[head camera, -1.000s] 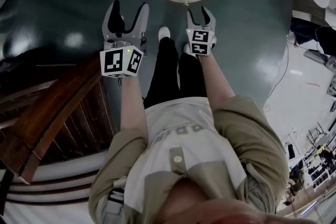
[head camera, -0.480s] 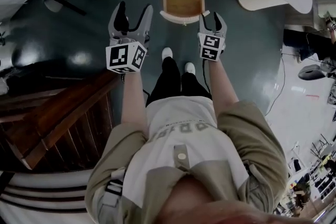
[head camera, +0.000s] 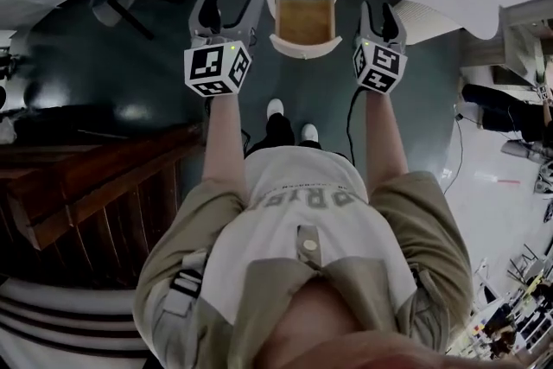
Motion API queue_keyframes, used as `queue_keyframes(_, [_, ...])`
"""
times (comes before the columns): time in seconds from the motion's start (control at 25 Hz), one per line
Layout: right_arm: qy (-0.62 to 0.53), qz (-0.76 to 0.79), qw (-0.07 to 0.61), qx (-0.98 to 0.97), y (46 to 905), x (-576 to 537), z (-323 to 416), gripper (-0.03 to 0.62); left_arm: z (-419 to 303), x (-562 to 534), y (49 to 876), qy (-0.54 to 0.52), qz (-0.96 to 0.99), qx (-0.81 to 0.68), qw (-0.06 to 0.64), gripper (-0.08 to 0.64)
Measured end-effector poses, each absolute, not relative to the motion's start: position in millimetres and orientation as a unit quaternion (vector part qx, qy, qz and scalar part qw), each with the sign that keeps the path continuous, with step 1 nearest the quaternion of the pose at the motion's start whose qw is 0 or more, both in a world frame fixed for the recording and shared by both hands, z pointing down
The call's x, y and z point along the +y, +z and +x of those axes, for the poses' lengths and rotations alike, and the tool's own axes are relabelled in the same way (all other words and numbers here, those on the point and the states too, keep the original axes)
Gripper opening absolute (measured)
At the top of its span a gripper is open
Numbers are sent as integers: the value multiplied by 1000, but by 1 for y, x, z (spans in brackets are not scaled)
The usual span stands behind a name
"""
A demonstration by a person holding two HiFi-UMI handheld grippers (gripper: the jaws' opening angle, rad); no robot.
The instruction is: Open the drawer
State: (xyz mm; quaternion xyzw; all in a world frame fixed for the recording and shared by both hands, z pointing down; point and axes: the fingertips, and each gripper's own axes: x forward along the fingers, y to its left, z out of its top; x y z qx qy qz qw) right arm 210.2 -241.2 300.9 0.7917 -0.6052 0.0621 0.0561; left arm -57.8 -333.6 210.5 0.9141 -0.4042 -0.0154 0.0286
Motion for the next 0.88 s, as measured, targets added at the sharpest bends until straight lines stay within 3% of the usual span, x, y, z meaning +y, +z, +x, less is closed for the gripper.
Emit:
queue_keyframes(0.4, [17, 778, -9, -628, 164, -220, 211, 142, -54, -318, 128, -52, 909, -412, -28, 350])
queue_keyframes(0.6, [-13, 775, -20, -632, 121, -208, 207, 102, -54, -306, 108, -55, 909, -411, -50, 291])
queue_keyframes(0.8, [-21, 776, -19, -630, 110, -200, 210, 35, -58, -301, 107, -56, 903, -424, -48, 140])
queue_keyframes(0.88, [-23, 771, -22, -636, 107, -198, 210, 6, -60, -300, 108, -57, 900, -430, -47, 34])
